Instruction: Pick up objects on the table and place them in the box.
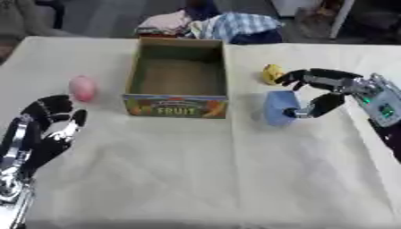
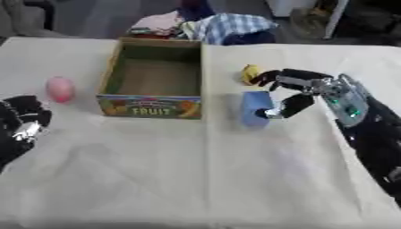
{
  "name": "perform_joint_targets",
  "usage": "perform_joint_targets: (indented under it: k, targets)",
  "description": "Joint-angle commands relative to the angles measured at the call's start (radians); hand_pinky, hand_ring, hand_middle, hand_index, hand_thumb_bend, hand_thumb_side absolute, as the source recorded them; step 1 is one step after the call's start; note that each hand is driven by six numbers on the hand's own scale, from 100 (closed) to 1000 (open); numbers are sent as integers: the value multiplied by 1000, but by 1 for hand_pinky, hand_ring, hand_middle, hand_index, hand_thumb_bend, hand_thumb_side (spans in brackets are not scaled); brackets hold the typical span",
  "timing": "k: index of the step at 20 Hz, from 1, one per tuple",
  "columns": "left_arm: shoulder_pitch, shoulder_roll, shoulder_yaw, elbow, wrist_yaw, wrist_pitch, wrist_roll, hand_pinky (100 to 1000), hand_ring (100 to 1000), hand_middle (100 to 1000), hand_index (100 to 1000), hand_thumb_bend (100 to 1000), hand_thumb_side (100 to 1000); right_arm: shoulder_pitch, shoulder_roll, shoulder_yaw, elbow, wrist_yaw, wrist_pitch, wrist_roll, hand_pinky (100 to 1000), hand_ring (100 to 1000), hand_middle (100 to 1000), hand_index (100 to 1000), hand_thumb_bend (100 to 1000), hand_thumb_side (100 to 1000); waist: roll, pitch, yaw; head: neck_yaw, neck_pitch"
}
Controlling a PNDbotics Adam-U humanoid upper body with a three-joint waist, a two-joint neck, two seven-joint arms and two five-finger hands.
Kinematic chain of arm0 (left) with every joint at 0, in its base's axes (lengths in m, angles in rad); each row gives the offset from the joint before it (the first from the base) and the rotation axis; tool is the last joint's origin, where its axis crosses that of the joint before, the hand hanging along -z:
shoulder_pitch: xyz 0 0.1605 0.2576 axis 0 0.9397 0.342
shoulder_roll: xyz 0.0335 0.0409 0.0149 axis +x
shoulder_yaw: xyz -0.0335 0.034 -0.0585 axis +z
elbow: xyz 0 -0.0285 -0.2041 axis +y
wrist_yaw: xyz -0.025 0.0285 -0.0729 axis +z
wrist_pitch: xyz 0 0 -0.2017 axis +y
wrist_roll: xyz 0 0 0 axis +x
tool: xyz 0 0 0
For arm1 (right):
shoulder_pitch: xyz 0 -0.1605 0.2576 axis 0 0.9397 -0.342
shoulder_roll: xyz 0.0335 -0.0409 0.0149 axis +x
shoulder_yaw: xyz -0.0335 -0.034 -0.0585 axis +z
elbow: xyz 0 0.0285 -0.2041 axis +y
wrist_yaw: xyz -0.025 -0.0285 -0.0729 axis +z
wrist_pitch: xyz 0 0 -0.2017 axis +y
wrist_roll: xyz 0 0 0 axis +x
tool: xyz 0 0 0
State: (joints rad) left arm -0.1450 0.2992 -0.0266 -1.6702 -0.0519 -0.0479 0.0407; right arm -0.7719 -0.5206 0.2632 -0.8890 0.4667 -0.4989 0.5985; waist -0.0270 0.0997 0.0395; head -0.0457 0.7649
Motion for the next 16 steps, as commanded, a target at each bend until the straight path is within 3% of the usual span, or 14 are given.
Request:
perform_joint_targets:
  k: [1, 11, 14, 16]
  targets:
    - [-9, 18, 1, -15, 0, -2, -4, 751, 739, 658, 752, 439, 350, -25, -1, -8, 13, 28, -8, 0, 821, 922, 916, 978, 376, 493, 4, -10, -1, -3, 5]
    - [-9, 16, 1, -16, 1, -2, -5, 751, 741, 659, 752, 437, 351, -31, 38, -35, 91, 113, -19, -36, 807, 906, 879, 968, 361, 500, 9, -8, 2, -7, 5]
    - [-10, 15, 0, -16, 1, -2, -6, 752, 742, 660, 753, 435, 353, -31, 42, -40, 98, 124, -21, -49, 769, 836, 773, 927, 353, 481, 8, -7, 1, -7, 5]
    - [-10, 15, 1, -16, 1, -2, -6, 752, 743, 660, 752, 433, 353, -32, 41, -45, 92, 126, -22, -81, 726, 757, 609, 839, 345, 413, 7, -7, 1, -7, 5]
